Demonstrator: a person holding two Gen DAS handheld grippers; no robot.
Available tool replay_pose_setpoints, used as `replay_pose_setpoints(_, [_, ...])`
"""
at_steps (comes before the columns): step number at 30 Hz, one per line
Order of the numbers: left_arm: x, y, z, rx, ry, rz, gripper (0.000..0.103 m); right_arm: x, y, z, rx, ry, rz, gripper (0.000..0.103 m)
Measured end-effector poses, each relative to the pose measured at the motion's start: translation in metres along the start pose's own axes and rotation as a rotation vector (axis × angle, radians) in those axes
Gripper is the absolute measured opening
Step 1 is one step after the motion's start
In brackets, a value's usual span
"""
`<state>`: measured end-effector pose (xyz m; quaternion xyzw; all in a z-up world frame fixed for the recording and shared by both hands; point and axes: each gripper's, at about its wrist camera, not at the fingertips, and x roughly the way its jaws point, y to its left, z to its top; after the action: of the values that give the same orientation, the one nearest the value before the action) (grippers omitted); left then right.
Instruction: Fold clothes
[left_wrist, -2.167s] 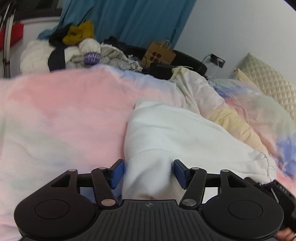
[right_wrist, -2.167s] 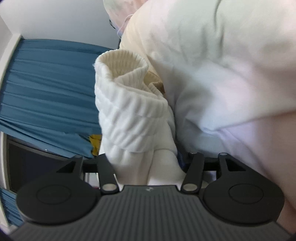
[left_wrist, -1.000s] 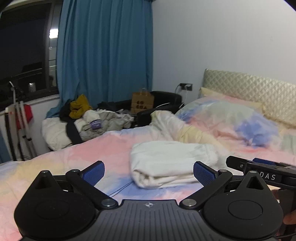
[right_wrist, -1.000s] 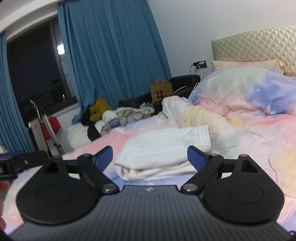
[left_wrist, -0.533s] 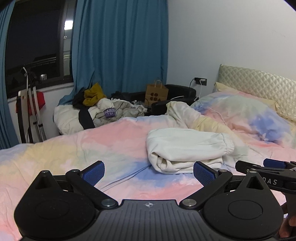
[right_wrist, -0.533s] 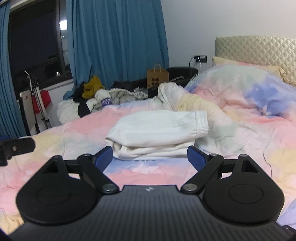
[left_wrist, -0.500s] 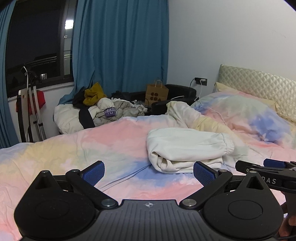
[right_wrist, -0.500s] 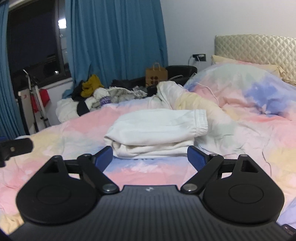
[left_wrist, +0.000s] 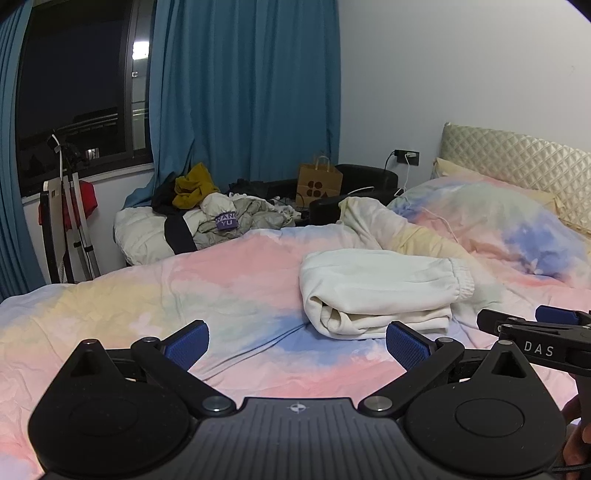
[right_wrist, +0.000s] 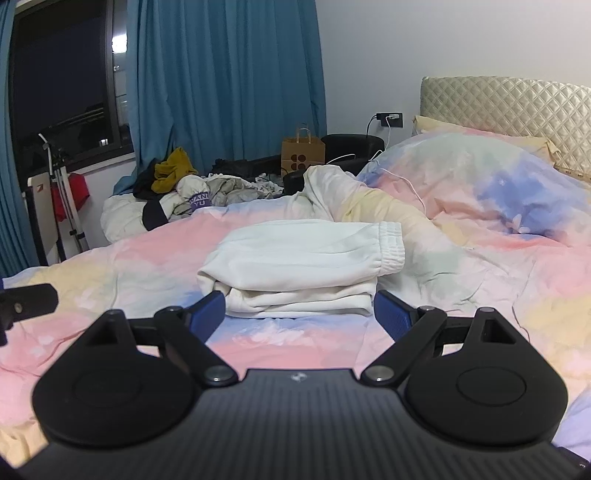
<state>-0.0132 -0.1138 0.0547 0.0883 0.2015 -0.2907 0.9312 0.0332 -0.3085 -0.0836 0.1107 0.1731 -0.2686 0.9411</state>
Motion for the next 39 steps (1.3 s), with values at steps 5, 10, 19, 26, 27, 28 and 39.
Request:
replay_pose_setpoints(5, [-0.002,-0.001,-0.001,-0.001,0.001,0.001,0.103,-0.002,0.001,0.000,-0.007,-0.002,-0.007,0.089])
replay_pose_setpoints(10, [-0.004,-0.002,0.000,0.000,-0.002,0.000,0.103,-0.004,0.003,-0.001,-0.013,-0.003,-0.009,0.089])
replay_pose_setpoints(19, [-0.007,-0.001,0.000,-0.003,-0.007,-0.005,0.103,-0.005,0.003,0.000,-0.007,0.002,-0.011,0.089])
replay_pose_setpoints(26, [-0.010,0.001,0.000,-0.011,-0.011,-0.003,0.103,-0.007,0.006,-0.002,-0.015,0.000,-0.016,0.089])
replay_pose_setpoints(27, [-0.010,0.001,0.000,-0.012,-0.011,-0.003,0.103,-0.007,0.007,-0.002,-0.014,0.000,-0.016,0.089])
replay_pose_setpoints(28, [-0.010,0.002,0.000,-0.012,-0.011,-0.004,0.103,-0.007,0.007,-0.002,-0.014,0.000,-0.016,0.089])
replay_pose_setpoints(39, [-0.011,0.003,0.001,-0.013,-0.011,-0.003,0.103,-0.006,0.006,-0.001,-0.020,0.001,-0.020,0.089])
